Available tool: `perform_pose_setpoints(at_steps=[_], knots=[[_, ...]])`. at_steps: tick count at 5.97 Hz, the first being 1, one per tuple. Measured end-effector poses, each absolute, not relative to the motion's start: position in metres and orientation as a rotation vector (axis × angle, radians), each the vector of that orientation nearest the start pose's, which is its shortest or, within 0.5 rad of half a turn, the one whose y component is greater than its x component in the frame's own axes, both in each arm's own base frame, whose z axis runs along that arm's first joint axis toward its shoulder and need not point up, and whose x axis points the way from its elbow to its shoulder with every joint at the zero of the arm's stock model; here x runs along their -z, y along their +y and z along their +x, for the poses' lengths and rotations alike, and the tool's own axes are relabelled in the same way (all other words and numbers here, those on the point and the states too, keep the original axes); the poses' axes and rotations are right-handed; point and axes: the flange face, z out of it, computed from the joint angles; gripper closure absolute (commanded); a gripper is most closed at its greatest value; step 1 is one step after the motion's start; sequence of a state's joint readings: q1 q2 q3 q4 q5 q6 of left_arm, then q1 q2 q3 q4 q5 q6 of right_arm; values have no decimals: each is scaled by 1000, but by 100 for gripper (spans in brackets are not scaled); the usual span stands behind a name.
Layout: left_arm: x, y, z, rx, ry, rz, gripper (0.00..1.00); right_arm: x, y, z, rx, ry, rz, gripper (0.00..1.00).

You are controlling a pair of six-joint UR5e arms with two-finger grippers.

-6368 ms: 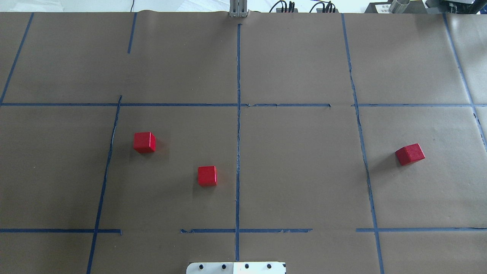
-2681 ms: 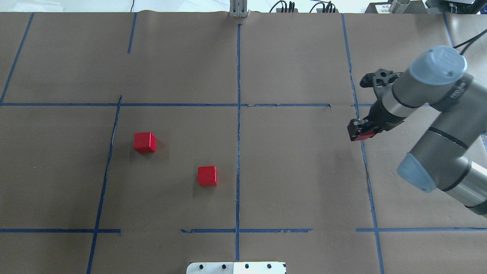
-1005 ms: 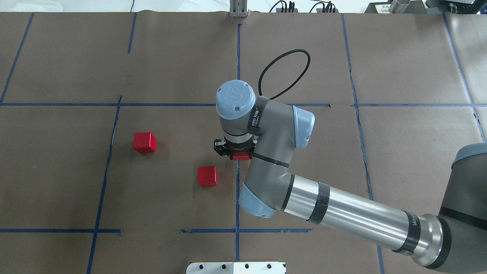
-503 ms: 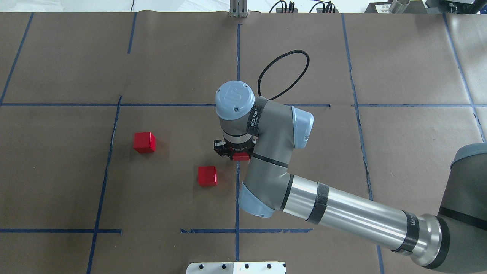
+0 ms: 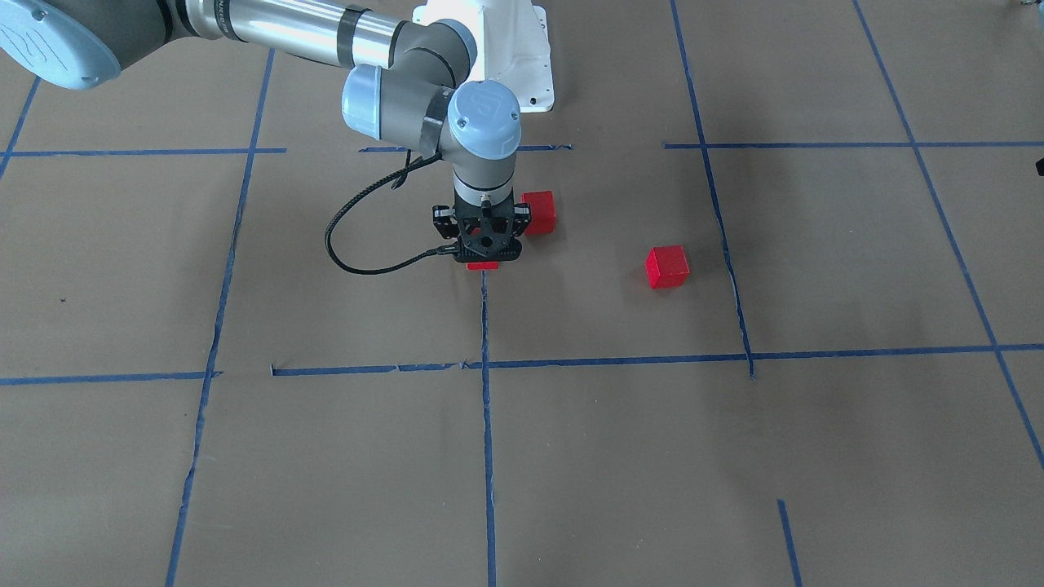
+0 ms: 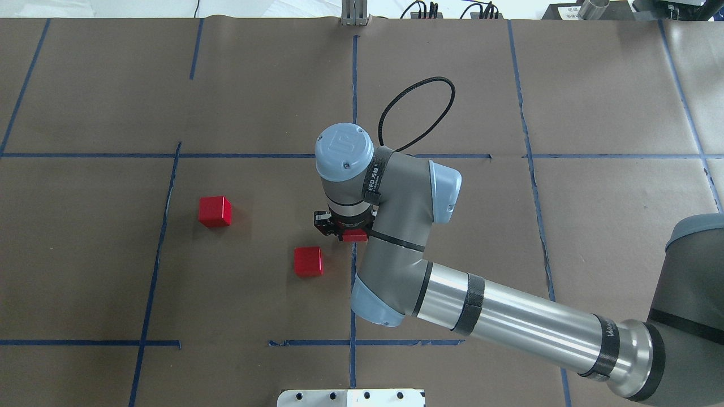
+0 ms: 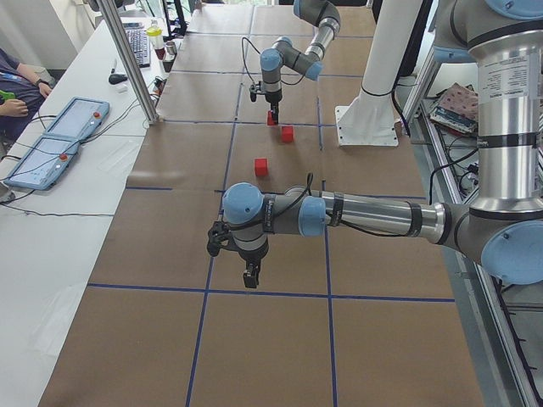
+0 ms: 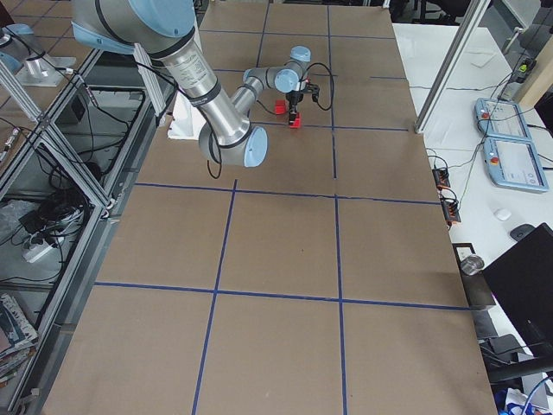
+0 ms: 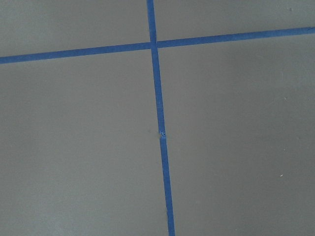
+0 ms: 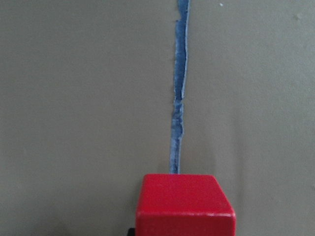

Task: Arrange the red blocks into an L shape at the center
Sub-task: 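Lower the cube beside the middle red cube and open the right gripper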

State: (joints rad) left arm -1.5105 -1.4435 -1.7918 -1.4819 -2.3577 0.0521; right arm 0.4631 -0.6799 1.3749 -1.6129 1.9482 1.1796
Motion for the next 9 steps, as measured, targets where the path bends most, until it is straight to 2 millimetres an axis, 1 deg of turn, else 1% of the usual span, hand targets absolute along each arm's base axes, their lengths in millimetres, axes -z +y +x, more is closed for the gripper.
perform_pose_setpoints(at_steps=[2, 3, 4, 5, 6, 8, 9], knots=[[-618, -439, -36, -108, 787, 0, 0, -195, -430, -650, 58, -748, -60, 41], [-618, -439, -37, -107, 787, -1, 0, -196, -431, -651, 57, -751, -59, 1], [-619, -439, -37, -107, 787, -1, 0, -196, -431, -652, 57, -750, -61, 0], [-619, -439, -37, -106, 787, -2, 0, -192, -429, -651, 60, -757, -60, 0], [-618, -439, -37, -106, 787, -1, 0, -185, -430, -646, 59, -770, -51, 0], [-617, -439, -37, -108, 787, 2, 0, -167, -439, -624, 45, -805, -23, 0], [-609, -439, -36, -113, 787, 16, 0, -158, -455, -602, 25, -814, -8, 0]])
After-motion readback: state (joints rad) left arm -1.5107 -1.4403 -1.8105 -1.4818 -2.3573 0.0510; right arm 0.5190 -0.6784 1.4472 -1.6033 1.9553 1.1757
